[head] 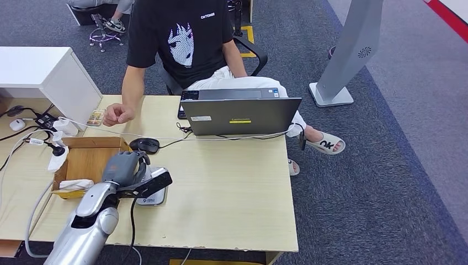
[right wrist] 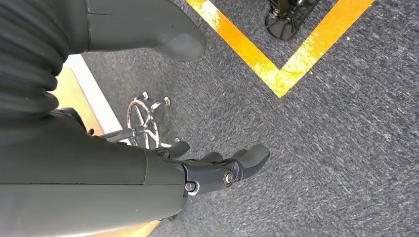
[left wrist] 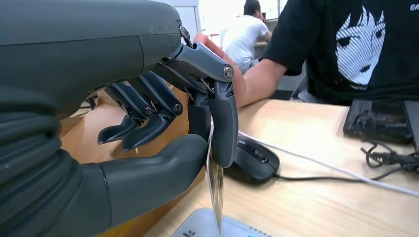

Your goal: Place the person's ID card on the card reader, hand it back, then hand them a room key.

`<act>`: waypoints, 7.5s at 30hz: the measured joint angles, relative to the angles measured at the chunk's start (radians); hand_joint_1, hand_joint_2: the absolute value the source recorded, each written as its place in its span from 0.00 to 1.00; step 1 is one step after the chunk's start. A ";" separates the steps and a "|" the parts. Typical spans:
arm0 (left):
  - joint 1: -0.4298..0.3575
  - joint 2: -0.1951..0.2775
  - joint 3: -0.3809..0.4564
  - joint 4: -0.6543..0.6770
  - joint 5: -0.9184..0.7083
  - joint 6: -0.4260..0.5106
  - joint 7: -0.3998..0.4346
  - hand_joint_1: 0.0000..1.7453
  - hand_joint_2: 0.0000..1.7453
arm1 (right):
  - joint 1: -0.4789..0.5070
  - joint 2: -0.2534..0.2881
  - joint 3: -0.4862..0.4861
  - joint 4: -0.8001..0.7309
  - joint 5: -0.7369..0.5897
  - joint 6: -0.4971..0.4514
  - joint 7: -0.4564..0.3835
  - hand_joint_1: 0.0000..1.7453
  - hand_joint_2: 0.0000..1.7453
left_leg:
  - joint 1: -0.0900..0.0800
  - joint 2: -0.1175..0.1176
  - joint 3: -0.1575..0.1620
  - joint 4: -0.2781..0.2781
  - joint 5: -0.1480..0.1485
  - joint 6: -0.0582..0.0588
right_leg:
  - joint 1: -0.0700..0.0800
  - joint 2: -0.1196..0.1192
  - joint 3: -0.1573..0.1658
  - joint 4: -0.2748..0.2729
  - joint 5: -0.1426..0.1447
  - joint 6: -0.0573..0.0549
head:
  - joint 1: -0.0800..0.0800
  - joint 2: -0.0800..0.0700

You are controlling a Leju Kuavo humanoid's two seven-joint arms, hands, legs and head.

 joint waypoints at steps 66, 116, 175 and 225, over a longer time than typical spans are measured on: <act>-0.110 -0.002 0.117 -0.138 -0.161 0.185 0.031 0.00 1.00 | -0.005 0.005 -0.023 0.007 0.027 0.000 -0.002 0.00 1.00 | 0.000 -0.001 -0.001 0.000 0.001 0.000 | 0.000 0.000 0.000 0.000 0.000 0.000 | 0.000 0.000; 0.489 0.114 0.109 -0.730 -0.024 0.108 -0.131 0.00 1.00 | -0.004 0.050 -0.129 0.007 -0.074 -0.028 -0.038 0.00 1.00 | 0.000 -0.001 -0.002 0.000 -0.001 0.001 | 0.000 -0.001 -0.002 0.000 -0.003 -0.001 | 0.000 0.000; 0.418 0.199 0.276 -0.369 -0.072 -0.064 0.073 0.00 1.00 | -0.004 0.070 -0.153 -0.002 -0.045 -0.019 -0.021 0.00 1.00 | 0.001 -0.004 -0.002 -0.001 0.000 0.000 | 0.001 -0.004 -0.001 0.000 -0.003 -0.002 | 0.000 0.000; 0.399 0.078 0.333 -0.273 -0.078 0.104 -0.060 1.00 1.00 | -0.004 0.051 -0.122 -0.002 0.000 -0.014 -0.021 0.00 1.00 | 0.001 -0.004 -0.002 0.000 0.000 0.000 | 0.001 -0.004 -0.001 0.000 -0.003 -0.002 | 0.000 0.000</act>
